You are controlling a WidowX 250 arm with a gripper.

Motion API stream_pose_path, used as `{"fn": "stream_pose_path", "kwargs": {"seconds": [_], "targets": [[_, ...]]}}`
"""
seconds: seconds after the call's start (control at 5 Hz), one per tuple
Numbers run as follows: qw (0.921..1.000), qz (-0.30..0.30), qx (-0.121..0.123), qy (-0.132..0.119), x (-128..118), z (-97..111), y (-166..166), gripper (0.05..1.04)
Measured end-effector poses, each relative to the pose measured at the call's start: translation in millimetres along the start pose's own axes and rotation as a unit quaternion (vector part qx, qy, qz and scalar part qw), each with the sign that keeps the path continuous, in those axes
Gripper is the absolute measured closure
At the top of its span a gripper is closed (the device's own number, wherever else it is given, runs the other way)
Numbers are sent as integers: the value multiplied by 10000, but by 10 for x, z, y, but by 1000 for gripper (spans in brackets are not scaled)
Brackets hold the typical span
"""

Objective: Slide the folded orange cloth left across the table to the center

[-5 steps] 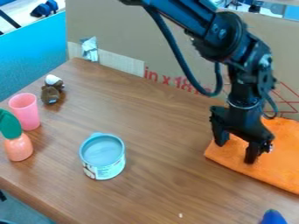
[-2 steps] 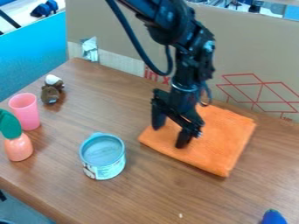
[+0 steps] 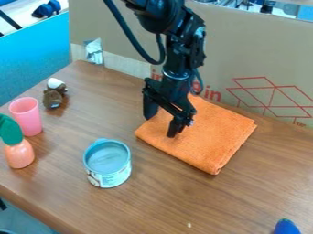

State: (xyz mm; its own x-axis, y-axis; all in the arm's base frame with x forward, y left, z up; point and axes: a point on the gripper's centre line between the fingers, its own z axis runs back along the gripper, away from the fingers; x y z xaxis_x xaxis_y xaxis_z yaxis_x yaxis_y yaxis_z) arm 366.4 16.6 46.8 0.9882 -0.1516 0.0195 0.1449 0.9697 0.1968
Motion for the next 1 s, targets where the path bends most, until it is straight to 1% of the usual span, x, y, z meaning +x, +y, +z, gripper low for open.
{"fn": "stream_pose_path", "kwargs": {"seconds": [0.2,0.4,0.6,0.8,1.0], "targets": [[9999,-39,-31,87,-40,4,57,82],[9992,113,-312,-231,-74,276,129,82],[9939,19,-887,-659,-173,553,89,82],[9838,-390,-1434,-1003,-308,870,-54,82],[9879,-600,-1313,-564,-430,896,-193,82]]}}
